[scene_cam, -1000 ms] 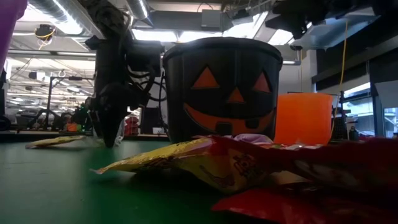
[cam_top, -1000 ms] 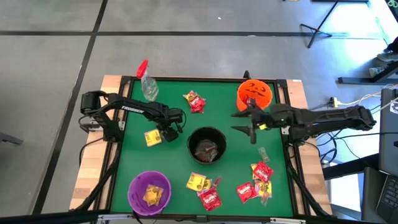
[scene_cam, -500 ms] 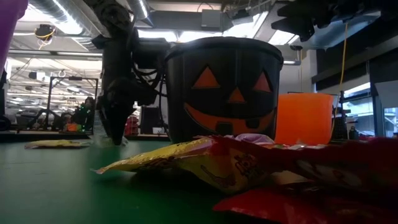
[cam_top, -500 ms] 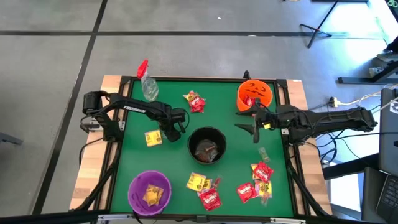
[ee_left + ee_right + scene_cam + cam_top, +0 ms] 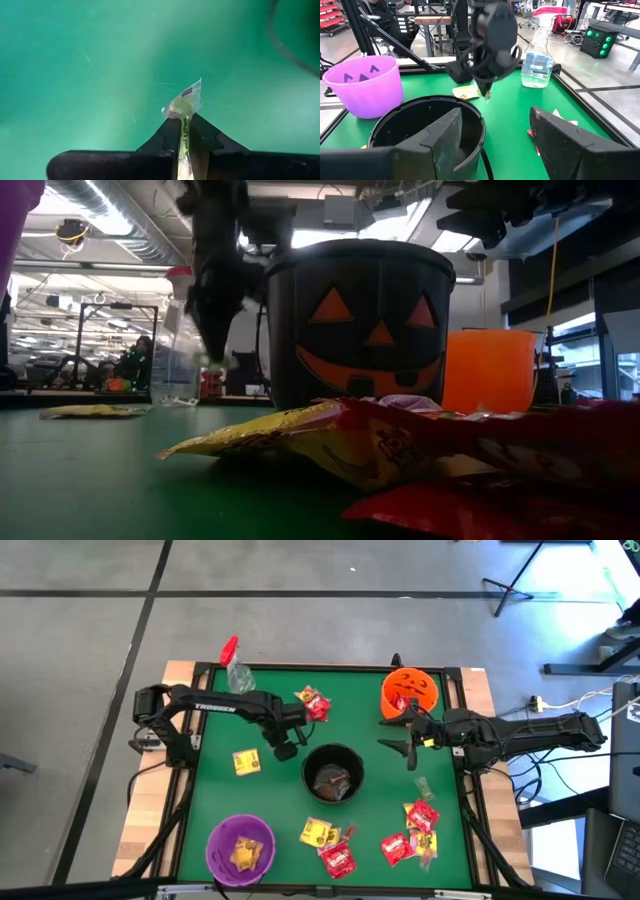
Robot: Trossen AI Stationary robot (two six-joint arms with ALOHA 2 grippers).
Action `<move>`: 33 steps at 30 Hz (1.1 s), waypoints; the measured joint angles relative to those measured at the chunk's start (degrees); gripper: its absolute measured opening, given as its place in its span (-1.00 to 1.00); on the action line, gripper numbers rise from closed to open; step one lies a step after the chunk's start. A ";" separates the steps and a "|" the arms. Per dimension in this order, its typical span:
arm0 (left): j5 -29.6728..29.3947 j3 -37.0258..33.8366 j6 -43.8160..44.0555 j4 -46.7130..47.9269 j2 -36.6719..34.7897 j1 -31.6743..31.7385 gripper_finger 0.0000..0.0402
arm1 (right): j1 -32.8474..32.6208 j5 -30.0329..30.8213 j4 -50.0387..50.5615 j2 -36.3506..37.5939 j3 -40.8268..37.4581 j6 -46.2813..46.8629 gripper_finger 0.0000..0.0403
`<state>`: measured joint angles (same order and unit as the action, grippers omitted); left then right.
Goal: Sort candy
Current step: Put the green candy into the black bucket
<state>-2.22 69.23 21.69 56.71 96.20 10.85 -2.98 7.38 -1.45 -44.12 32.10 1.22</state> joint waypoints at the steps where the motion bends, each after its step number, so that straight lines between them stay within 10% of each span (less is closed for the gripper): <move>1: -0.09 2.09 -0.66 1.92 0.00 0.00 -0.95 | 0.00 0.00 0.02 0.00 0.00 0.01 0.16; 8: -2.62 17.22 -3.01 8.84 -0.05 -1.51 -0.99 | 0.00 -0.02 0.59 0.00 0.02 0.01 0.16; 13: 4.05 22.77 -11.17 -3.45 -0.17 -6.00 -0.97 | 0.00 0.87 1.79 0.00 0.04 -0.01 0.16; 33: 7.35 9.77 -16.33 -34.76 -0.09 -13.49 -0.93 | 0.00 1.07 1.55 0.00 0.04 0.34 0.16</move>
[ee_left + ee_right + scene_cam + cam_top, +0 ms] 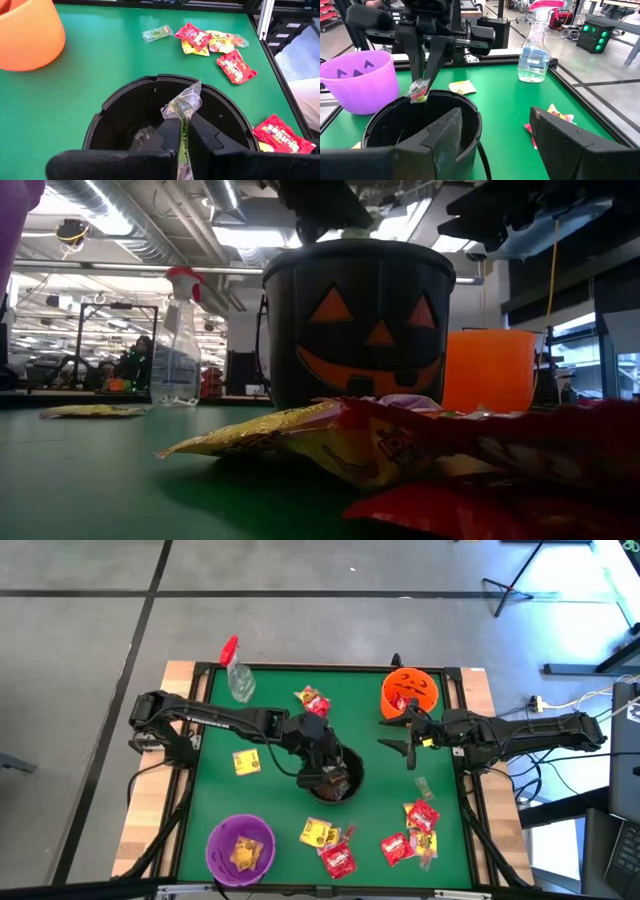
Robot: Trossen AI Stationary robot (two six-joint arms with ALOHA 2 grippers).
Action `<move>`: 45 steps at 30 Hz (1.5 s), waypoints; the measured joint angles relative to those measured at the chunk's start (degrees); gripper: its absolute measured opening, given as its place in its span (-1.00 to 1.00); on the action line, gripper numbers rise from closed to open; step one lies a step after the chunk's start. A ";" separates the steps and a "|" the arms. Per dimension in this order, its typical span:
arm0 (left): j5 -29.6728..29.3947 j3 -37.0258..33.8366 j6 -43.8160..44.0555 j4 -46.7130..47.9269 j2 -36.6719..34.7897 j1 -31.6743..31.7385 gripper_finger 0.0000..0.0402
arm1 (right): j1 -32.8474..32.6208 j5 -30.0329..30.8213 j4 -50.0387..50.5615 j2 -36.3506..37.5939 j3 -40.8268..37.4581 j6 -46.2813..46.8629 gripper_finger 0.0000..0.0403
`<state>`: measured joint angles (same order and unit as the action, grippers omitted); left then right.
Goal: Sort candy
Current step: Put the green candy into the black bucket, then put the orange candy into the black bucket
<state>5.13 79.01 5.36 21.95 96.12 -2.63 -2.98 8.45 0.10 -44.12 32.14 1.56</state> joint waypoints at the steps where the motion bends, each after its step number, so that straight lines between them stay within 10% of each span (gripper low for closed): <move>1: -0.04 -0.10 0.08 -0.23 0.00 0.02 -0.91 | 0.00 0.00 0.02 0.00 0.00 0.14 0.16; 23: -10.51 -0.20 -5.98 -3.40 0.00 -0.48 -0.34 | -0.02 -0.54 6.05 -0.02 0.04 4.31 0.16; 36: -17.32 -1.17 -12.34 3.23 -8.76 1.89 -0.34 | -5.02 1.02 40.22 -2.38 9.43 27.07 0.16; 45: -16.35 -17.46 -11.31 -13.64 -19.11 3.06 -0.35 | -13.90 -2.92 49.18 -6.27 9.44 41.43 0.16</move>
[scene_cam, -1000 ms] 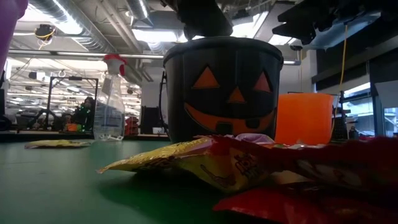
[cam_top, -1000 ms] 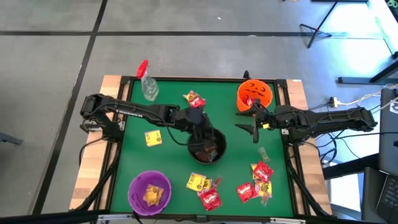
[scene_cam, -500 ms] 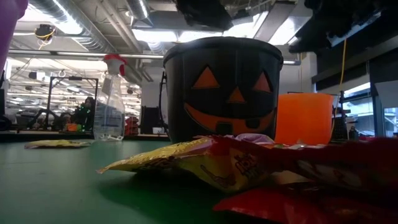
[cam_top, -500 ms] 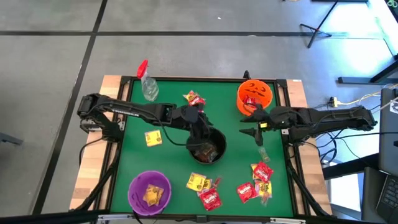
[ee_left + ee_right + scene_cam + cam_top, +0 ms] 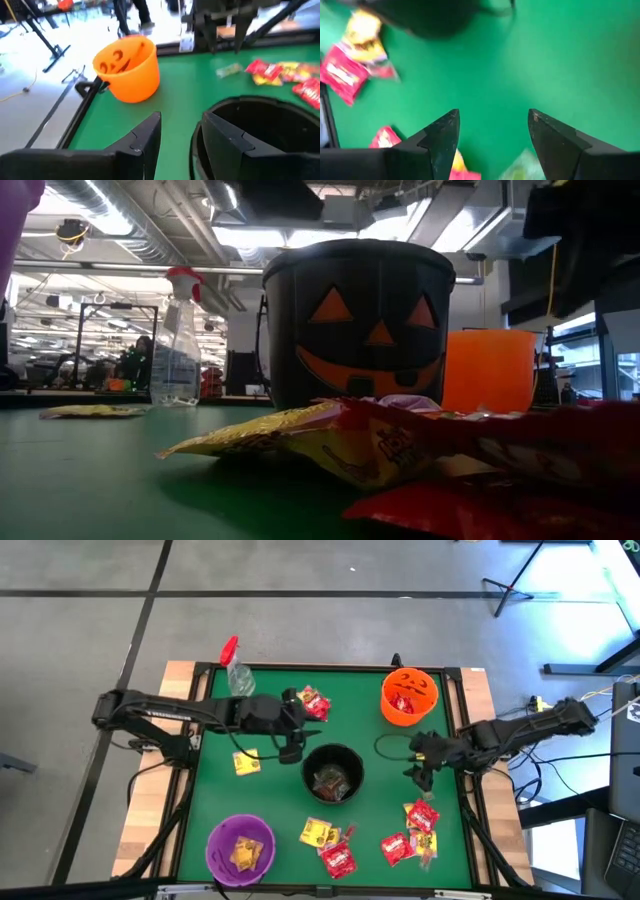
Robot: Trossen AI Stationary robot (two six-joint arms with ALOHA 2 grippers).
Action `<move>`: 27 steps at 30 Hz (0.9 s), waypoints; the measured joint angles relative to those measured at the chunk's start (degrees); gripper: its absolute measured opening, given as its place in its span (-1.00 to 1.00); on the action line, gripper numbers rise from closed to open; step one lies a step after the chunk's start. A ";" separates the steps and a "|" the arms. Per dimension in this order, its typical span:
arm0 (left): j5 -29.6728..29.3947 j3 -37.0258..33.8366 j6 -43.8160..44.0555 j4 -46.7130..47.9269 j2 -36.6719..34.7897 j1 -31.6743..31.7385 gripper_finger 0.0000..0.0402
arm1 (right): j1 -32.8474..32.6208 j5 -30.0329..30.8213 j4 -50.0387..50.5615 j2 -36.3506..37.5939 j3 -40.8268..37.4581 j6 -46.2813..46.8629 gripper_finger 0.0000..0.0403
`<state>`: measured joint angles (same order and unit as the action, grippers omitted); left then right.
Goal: Sort candy
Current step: Put the orange candy into the black bucket
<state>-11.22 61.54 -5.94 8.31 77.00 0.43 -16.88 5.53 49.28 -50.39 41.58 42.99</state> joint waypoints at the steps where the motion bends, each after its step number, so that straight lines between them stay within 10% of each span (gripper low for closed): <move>1: 0.21 -2.01 0.39 -2.49 -0.70 -0.02 -0.35 | -1.17 0.05 1.14 -0.59 0.00 1.69 0.16; 9: 0.39 -10.10 2.74 -11.19 -2.16 -0.07 -0.35 | -12.06 0.45 7.67 -5.84 -0.02 13.99 0.16; 27: -0.09 -10.50 4.18 -11.88 -2.16 -0.07 -0.35 | -41.77 1.79 -18.67 -27.61 0.89 9.22 0.16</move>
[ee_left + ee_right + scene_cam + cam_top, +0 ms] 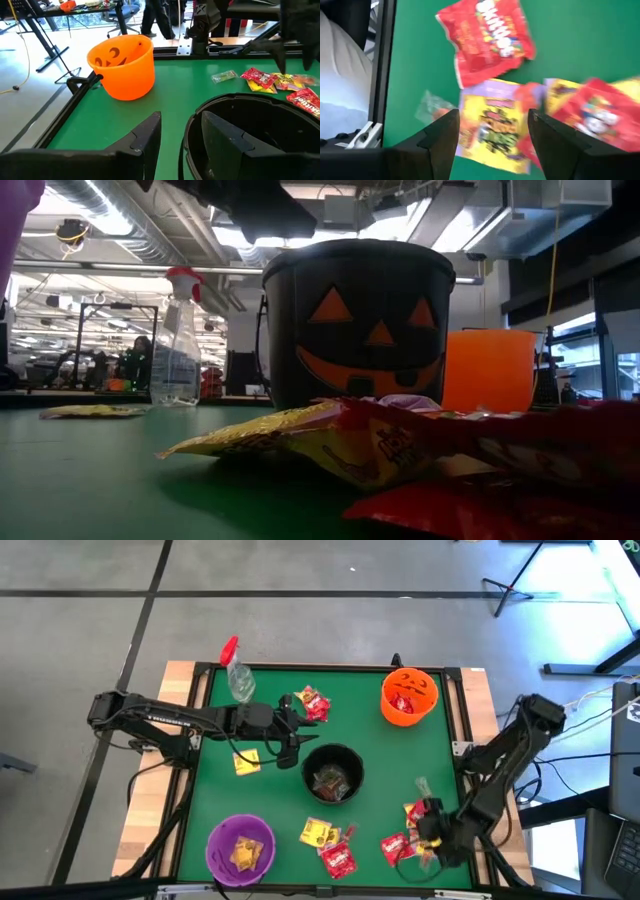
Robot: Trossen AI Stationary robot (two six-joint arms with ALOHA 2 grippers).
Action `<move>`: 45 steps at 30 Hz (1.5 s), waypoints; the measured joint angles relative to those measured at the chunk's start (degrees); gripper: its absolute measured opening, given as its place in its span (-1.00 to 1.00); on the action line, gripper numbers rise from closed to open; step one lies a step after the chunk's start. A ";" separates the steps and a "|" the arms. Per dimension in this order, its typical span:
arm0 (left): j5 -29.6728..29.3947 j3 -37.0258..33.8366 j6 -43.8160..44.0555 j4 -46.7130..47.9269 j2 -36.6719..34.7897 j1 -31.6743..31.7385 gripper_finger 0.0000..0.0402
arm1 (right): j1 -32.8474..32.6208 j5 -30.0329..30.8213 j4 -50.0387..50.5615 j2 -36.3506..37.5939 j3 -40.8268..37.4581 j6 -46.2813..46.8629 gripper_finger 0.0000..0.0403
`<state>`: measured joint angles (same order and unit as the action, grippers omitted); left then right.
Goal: Sort candy
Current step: Put the orange candy into the black bucket
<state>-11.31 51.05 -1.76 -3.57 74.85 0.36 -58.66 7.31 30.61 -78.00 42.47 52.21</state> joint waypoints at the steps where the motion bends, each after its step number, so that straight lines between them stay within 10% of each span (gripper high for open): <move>1: 0.00 0.00 0.17 0.01 0.00 0.00 -0.35 | -0.50 0.00 -0.50 -1.45 0.78 -0.02 0.16; 26: -0.03 0.00 1.64 -0.39 0.02 -0.55 -0.35 | -6.99 -0.76 -3.82 -18.05 6.76 -4.97 0.13; 45: -0.02 0.00 1.77 -0.37 0.02 -0.57 -0.35 | -6.95 1.13 7.74 -18.18 12.35 -4.72 -0.89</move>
<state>-11.33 51.05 0.01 -3.95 74.87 -0.21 -65.60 8.44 38.35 -96.18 54.82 47.49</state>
